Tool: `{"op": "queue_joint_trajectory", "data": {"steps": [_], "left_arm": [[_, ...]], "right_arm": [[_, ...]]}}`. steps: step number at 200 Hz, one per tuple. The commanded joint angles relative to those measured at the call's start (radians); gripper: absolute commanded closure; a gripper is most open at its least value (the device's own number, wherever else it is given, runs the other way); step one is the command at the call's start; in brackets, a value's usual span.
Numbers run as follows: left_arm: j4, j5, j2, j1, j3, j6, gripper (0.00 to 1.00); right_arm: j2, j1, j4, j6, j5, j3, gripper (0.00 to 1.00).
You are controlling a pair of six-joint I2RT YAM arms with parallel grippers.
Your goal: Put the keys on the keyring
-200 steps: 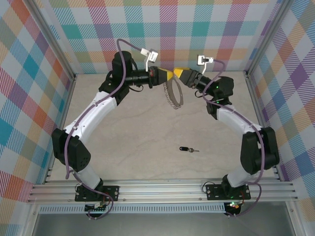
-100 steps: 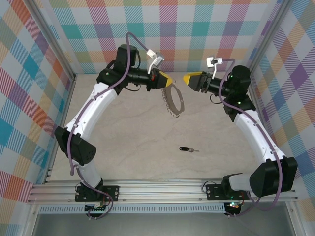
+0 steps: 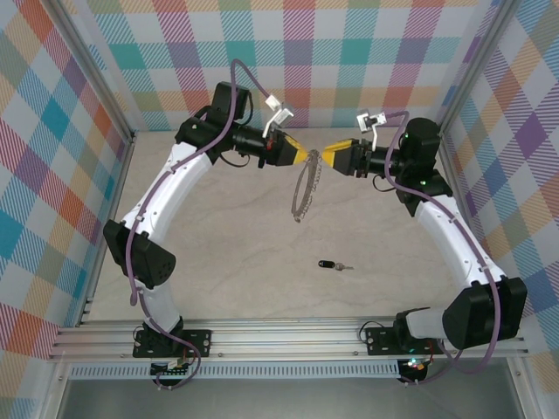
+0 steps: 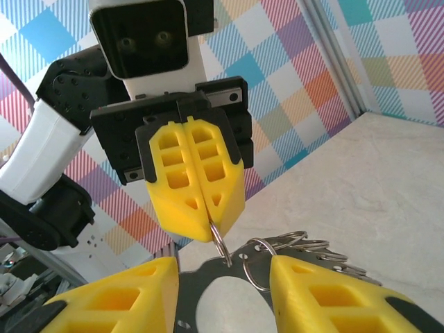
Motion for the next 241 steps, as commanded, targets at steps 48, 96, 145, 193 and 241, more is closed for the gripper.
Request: {"op": "queue_joint_trajectory", "data": {"steps": [48, 96, 145, 193, 241], "left_arm": [[-0.004, 0.088, 0.012, -0.017, 0.048, 0.014, 1.00], [-0.004, 0.100, 0.018, -0.018, 0.052, 0.014, 1.00], [-0.004, 0.103, 0.021, -0.020, 0.054, 0.014, 1.00], [-0.003, 0.097, 0.023, -0.023, 0.055, 0.012, 1.00], [0.151, -0.051, -0.037, -0.023, -0.025, -0.114, 0.71]], "right_arm": [[0.034, 0.035, 0.132, 0.049, -0.067, -0.010, 0.68], [0.045, 0.053, 0.157, 0.064, -0.064, -0.012, 0.73], [0.050, 0.060, 0.170, 0.070, -0.069, -0.019, 0.82], [0.046, 0.062, 0.184, 0.078, -0.071, -0.024, 1.00], [0.027, 0.059, 0.177, 0.038, 0.020, -0.048, 1.00]]}}
